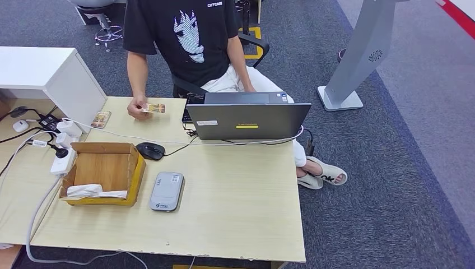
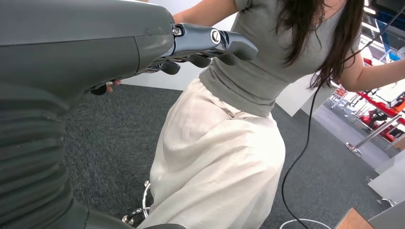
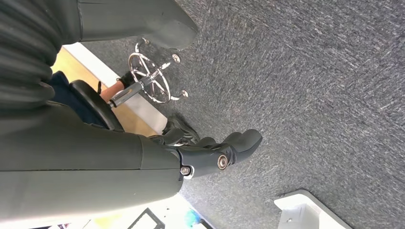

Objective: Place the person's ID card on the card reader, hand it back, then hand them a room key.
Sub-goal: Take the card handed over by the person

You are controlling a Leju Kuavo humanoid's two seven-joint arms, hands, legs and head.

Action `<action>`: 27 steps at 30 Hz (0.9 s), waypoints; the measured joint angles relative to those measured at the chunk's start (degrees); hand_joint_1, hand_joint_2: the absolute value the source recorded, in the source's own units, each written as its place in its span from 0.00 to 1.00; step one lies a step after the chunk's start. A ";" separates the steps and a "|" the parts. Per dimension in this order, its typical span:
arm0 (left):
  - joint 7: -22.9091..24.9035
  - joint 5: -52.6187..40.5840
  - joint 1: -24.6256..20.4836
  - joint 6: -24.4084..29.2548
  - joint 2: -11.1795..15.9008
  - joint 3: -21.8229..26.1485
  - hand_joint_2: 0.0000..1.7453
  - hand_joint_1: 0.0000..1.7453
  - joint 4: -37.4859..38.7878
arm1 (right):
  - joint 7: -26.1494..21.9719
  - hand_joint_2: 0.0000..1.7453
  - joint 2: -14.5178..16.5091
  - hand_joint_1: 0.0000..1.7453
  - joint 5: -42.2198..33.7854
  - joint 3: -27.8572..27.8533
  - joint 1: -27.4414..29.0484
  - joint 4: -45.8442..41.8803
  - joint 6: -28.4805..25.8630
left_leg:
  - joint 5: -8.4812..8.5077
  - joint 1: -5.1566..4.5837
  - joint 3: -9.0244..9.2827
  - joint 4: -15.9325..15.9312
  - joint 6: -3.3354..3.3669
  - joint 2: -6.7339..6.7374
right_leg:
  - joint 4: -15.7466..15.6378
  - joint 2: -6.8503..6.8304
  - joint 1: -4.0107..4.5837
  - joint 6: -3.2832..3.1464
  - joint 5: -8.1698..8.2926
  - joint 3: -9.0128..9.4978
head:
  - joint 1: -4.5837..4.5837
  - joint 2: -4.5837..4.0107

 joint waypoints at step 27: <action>-0.94 9.26 3.12 -6.46 1.44 -1.80 1.00 0.00 -6.09 | 1.64 1.00 -0.01 0.00 2.92 0.03 0.38 -0.65 4.33 | -0.11 0.35 0.18 0.16 -0.25 0.33 | -0.01 0.33 0.29 -0.19 -0.04 -0.24 | -0.09 0.00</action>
